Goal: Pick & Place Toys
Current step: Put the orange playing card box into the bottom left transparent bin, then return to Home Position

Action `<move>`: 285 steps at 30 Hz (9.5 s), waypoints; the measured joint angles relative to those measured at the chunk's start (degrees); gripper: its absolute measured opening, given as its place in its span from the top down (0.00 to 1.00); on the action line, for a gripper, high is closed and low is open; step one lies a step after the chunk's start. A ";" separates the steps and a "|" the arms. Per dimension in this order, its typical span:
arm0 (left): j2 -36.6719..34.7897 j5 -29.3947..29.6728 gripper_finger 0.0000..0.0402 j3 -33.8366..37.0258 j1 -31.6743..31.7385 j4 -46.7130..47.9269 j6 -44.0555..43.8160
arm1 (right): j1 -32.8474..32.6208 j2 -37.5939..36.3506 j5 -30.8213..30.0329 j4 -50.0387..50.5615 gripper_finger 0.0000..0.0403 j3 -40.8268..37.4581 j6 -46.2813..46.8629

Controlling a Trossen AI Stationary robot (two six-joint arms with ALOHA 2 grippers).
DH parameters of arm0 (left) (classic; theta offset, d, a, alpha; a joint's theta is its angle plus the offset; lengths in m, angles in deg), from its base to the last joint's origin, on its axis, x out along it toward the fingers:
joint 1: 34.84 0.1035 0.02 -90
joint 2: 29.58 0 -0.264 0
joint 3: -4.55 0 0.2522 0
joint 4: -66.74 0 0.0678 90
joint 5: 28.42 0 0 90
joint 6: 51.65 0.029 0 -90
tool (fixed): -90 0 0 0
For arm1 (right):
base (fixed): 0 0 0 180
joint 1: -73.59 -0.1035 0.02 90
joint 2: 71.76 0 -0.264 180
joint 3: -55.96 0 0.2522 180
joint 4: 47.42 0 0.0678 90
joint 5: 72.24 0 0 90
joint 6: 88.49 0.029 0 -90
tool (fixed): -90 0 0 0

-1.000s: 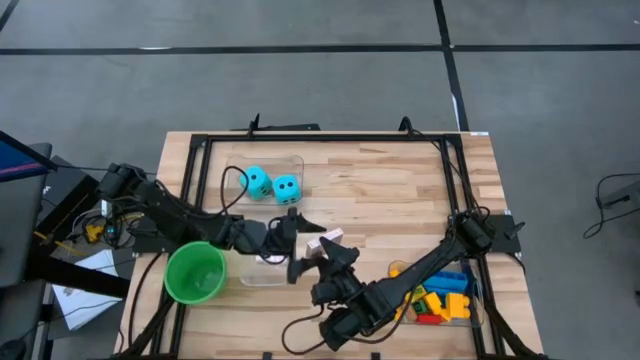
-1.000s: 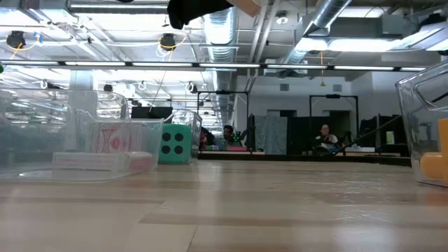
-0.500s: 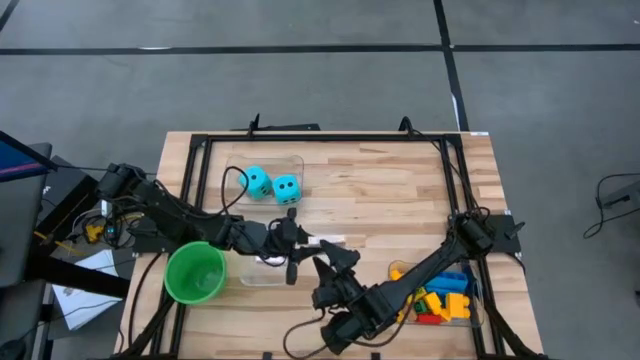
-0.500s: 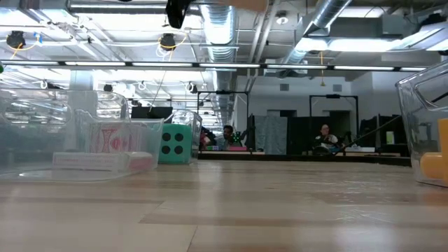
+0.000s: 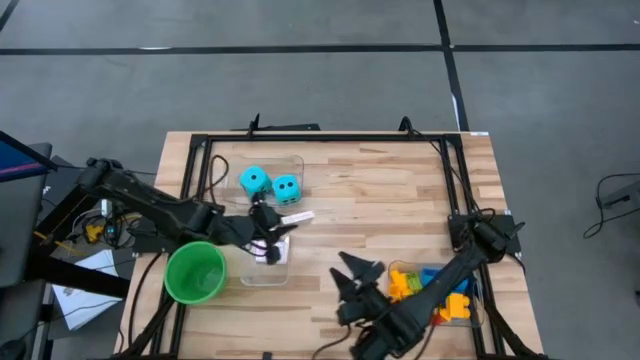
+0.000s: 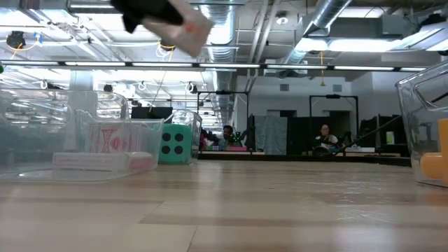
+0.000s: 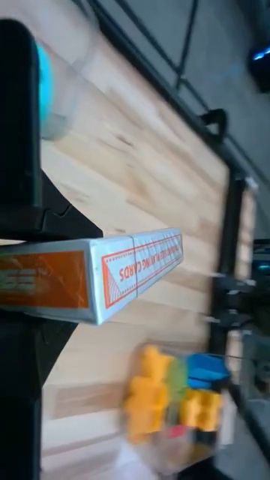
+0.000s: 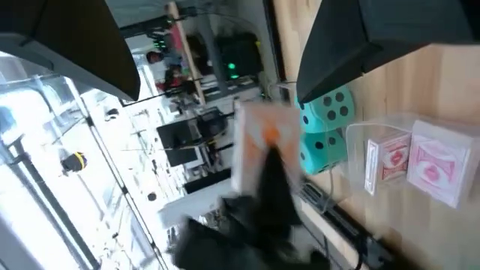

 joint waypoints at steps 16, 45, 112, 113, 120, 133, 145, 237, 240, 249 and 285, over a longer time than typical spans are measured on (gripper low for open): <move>-6.15 -12.29 0.85 2.61 -3.93 21.43 -7.97 | -7.01 -10.35 6.00 21.55 0.13 -0.74 33.06; 22.10 -29.04 0.85 -19.67 -8.23 50.94 -13.37 | -6.06 -10.64 9.53 21.53 0.13 -0.76 33.45; 3.52 -5.20 0.43 -11.45 -5.17 38.20 -7.57 | -5.74 -10.57 10.62 21.49 0.13 -0.79 33.42; 2.07 -4.67 0.42 -11.42 -5.18 36.64 -7.56 | -5.74 -10.57 10.62 21.49 0.13 -0.79 33.43; -6.40 -4.59 0.43 -6.42 -7.08 19.47 -0.37 | -5.75 -10.57 10.80 21.51 0.13 -0.79 33.43; -23.49 -0.64 0.92 22.76 -7.86 -20.69 9.72 | -5.49 -10.57 10.82 21.50 0.13 -0.79 33.44; -26.42 -26.64 1.00 35.69 12.67 -38.76 14.43 | -3.67 -10.57 13.13 21.42 0.13 -0.79 33.45; -54.18 -31.42 0.99 48.59 24.64 -13.26 19.54 | 30.19 -14.22 88.54 -68.74 0.98 -19.07 -22.31; -53.73 -31.57 0.99 48.59 24.64 -13.30 19.54 | 31.12 -19.21 87.09 -75.75 1.00 -29.61 -22.58; -52.38 -31.53 0.99 48.59 24.64 -13.68 19.54 | 33.17 -31.49 86.67 -106.23 1.00 -64.92 -23.20; -52.33 -31.50 0.99 48.59 24.66 -13.63 19.54 | 36.02 -50.46 86.64 -136.02 1.00 -109.83 -20.60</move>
